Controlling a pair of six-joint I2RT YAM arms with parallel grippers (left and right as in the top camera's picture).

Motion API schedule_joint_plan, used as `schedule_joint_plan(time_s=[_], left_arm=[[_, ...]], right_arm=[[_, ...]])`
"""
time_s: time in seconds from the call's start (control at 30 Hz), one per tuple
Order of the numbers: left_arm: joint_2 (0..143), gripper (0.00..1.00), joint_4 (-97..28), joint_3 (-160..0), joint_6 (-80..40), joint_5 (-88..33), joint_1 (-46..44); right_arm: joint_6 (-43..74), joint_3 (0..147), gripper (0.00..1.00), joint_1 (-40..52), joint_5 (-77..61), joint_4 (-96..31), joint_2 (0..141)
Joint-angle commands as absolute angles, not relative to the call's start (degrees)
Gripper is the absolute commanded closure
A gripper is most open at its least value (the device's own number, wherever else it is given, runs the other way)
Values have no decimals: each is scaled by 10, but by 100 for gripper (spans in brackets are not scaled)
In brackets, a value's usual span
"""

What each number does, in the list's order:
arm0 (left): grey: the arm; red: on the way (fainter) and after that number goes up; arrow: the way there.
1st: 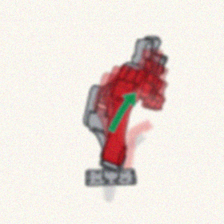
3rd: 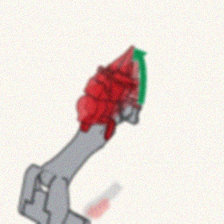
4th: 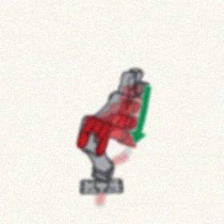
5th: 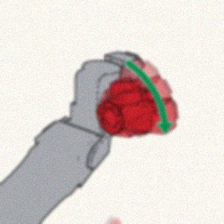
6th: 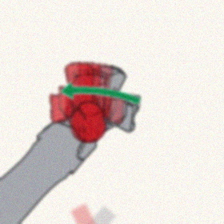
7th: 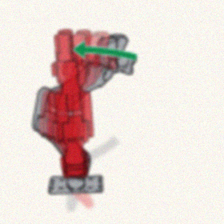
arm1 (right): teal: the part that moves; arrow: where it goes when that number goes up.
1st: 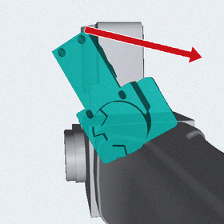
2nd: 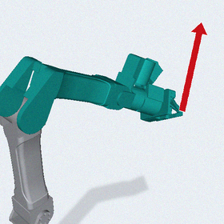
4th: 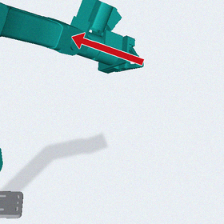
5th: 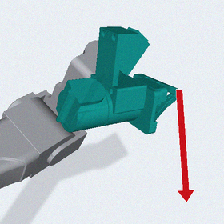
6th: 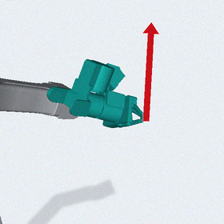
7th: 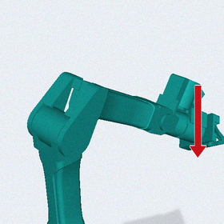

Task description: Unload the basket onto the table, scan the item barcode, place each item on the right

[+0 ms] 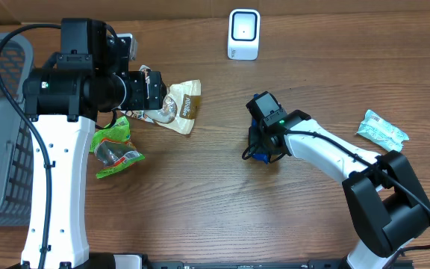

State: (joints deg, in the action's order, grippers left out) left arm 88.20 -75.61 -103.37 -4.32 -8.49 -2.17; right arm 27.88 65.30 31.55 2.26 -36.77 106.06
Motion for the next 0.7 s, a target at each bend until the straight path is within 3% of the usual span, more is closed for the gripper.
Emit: schedule_joint_plan(time_s=[0.0, 0.1, 0.23, 0.43, 0.67], left_arm=[[884, 0, -756, -1032, -49, -84, -22], [884, 0, -756, -1032, -49, -84, -22], [884, 0, -756, -1032, -49, -84, -22], [884, 0, -756, -1032, -49, -84, -22], [884, 0, -756, -1032, -49, -84, -22]], right_arm=[[276, 636, 84, 317, 40, -374, 1064], [276, 642, 96, 318, 34, -390, 1064], [251, 693, 96, 317, -12, -448, 1060], [95, 784, 96, 297, -252, -497, 1049], [70, 786, 96, 230, -496, -470, 1049]])
